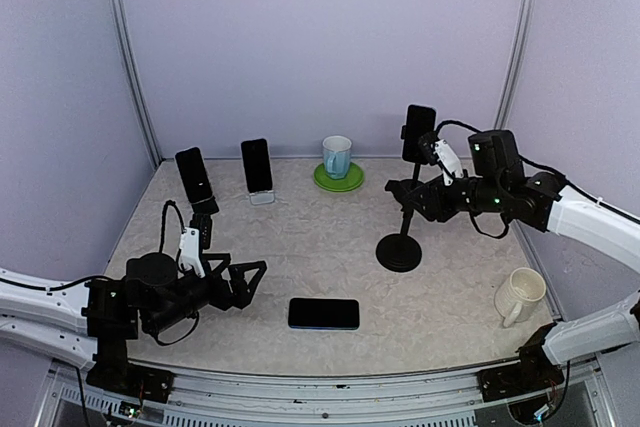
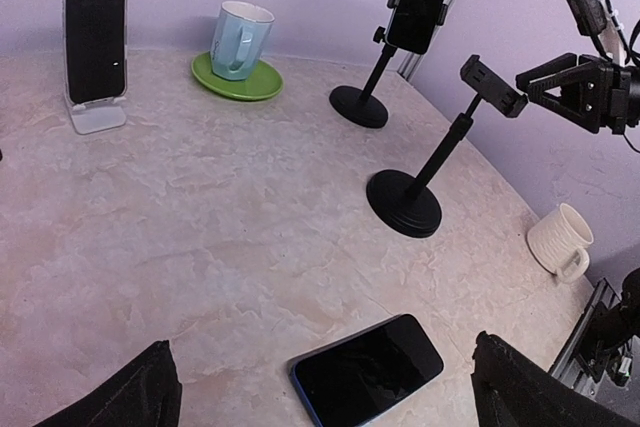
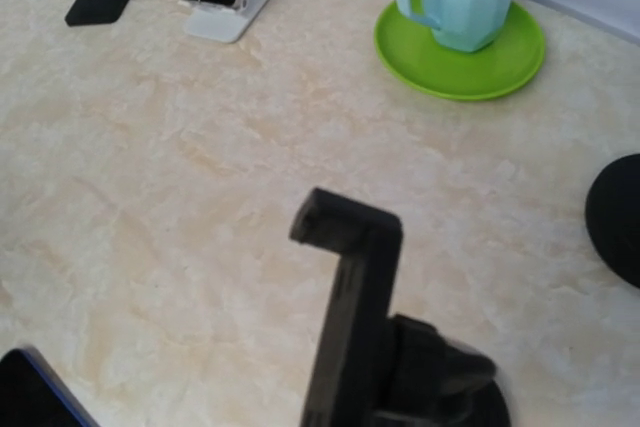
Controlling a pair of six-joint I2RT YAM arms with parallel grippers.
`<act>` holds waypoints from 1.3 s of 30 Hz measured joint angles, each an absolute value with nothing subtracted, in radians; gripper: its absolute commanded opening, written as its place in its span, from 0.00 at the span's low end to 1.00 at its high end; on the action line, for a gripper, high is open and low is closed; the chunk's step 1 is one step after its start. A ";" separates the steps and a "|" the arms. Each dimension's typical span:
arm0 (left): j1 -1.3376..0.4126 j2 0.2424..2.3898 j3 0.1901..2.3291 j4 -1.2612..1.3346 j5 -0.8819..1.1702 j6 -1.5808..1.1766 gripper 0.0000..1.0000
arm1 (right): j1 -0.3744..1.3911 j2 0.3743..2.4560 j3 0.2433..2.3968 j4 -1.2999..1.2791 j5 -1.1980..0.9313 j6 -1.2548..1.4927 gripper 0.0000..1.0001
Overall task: Place the phone on the phone stand
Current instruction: Place the phone stand at the center of the board, then pick up the phone at the center of the board.
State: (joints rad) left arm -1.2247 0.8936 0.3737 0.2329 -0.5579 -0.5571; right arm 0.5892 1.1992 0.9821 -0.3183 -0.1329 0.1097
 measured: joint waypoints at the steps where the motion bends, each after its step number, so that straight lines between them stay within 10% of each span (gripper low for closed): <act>1: -1.225 0.894 0.374 0.233 -0.558 -0.558 0.99 | 0.589 1.195 0.984 -0.322 -0.130 0.109 0.53; 21: -1.225 0.893 0.368 0.234 -0.561 -0.574 0.99 | 0.925 1.195 1.087 -0.374 -0.203 -0.083 0.89; 39: -1.238 0.823 0.353 0.210 -0.612 -0.625 0.99 | 1.066 1.510 1.052 -0.371 -0.223 -0.223 0.96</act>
